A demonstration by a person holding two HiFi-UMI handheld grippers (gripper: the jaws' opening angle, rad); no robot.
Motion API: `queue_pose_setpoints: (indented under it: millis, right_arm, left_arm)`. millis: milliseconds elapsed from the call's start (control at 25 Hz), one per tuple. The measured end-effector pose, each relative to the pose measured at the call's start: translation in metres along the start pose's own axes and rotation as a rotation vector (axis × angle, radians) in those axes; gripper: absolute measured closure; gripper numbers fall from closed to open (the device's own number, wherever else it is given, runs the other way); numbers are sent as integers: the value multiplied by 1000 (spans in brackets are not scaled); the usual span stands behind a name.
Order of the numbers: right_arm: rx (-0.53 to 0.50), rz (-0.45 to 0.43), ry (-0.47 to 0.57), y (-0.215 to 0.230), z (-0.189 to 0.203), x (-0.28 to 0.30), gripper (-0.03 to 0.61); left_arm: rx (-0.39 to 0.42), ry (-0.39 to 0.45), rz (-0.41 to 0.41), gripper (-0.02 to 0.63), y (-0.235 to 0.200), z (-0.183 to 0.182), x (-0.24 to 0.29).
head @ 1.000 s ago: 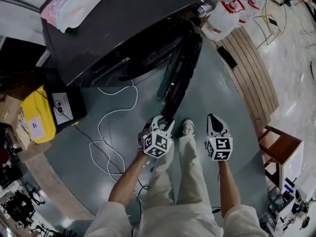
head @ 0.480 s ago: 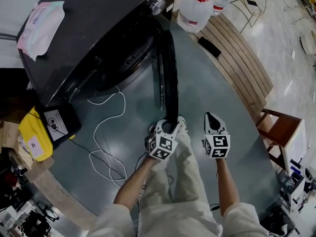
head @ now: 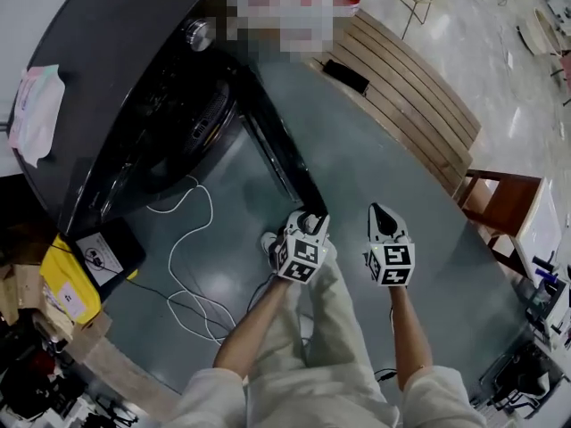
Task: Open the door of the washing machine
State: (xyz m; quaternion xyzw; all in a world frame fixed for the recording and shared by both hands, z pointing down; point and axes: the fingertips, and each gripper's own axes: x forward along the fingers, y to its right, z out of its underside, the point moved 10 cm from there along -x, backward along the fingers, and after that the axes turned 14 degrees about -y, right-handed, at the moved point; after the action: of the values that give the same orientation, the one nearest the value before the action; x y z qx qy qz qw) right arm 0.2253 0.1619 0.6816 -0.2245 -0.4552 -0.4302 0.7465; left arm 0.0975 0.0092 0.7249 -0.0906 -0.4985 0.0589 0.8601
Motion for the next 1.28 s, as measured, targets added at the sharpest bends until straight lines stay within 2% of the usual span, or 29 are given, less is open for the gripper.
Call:
queue_pose_setpoints:
  millis: [280, 520, 880, 1080, 1280]
  right_arm:
    - [75, 39, 1, 42, 20, -13, 579]
    - [132, 73, 2, 76, 35, -23, 579]
    - [204, 100, 15, 113, 49, -35, 580]
    - [229, 103, 24, 123, 53, -41, 579]
    - [230, 104, 32, 124, 49, -44, 580]
  left_arm:
    - [54, 0, 33, 541, 22, -49, 37]
    - [110, 0, 64, 541, 34, -92, 65]
    - [164, 12, 53, 546, 39, -152, 96]
    - [196, 10, 47, 546, 41, -173, 100]
    - [201, 18, 43, 561, 39, -176, 94]
